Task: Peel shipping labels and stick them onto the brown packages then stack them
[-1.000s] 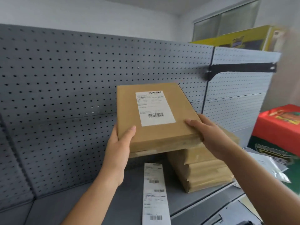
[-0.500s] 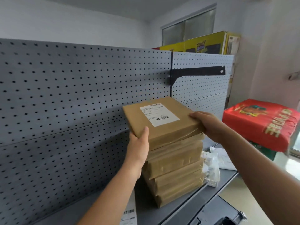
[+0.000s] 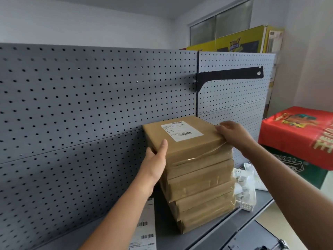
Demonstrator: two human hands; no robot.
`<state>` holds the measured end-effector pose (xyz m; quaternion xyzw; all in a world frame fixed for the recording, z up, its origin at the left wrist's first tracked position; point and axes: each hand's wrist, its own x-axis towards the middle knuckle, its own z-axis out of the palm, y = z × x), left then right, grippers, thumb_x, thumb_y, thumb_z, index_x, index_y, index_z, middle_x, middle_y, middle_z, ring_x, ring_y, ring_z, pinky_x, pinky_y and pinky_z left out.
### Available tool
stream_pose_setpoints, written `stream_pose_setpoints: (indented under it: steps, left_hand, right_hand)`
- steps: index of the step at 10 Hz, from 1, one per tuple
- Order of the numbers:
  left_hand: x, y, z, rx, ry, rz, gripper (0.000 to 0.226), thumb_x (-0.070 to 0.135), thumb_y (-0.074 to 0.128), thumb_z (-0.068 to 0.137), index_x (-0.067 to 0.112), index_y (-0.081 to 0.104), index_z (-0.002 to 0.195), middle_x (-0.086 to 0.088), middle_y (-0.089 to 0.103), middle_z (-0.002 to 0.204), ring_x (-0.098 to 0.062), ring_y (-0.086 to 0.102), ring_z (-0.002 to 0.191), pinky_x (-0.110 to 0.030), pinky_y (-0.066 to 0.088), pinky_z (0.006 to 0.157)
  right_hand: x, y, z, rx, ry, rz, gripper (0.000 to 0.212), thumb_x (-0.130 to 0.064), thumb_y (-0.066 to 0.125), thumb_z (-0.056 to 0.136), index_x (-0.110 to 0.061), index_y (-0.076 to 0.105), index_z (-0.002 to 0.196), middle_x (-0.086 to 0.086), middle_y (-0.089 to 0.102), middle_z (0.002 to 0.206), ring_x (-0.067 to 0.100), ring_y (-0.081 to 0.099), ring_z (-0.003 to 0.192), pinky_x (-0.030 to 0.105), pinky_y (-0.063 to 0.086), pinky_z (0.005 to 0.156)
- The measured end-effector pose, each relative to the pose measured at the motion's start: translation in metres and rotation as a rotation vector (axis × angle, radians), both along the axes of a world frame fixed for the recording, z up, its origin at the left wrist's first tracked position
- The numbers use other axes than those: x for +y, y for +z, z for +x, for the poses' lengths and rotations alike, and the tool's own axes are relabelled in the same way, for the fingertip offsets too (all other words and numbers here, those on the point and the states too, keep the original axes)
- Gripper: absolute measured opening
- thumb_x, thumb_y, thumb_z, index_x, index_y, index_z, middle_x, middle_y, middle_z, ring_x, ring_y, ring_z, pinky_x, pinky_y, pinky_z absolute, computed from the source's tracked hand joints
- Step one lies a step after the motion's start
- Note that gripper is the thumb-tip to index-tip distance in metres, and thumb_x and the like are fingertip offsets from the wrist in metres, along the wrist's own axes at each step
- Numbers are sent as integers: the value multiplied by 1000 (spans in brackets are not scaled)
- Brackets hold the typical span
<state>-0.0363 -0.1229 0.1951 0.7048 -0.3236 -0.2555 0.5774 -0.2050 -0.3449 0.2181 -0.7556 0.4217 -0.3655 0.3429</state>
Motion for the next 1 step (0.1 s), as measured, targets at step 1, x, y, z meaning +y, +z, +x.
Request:
stream_pose_setpoints:
  steps: [1]
  left_hand:
    - [20, 4, 17, -111, 63, 26, 87, 75, 36, 92, 24, 18, 161, 6, 33, 162, -17, 32, 147, -40, 27, 116]
  right_hand:
    - [12, 7, 5, 47, -115, -266, 44, -47, 53, 96, -22, 61, 131, -3, 62, 133, 18, 58, 117, 37, 45, 89]
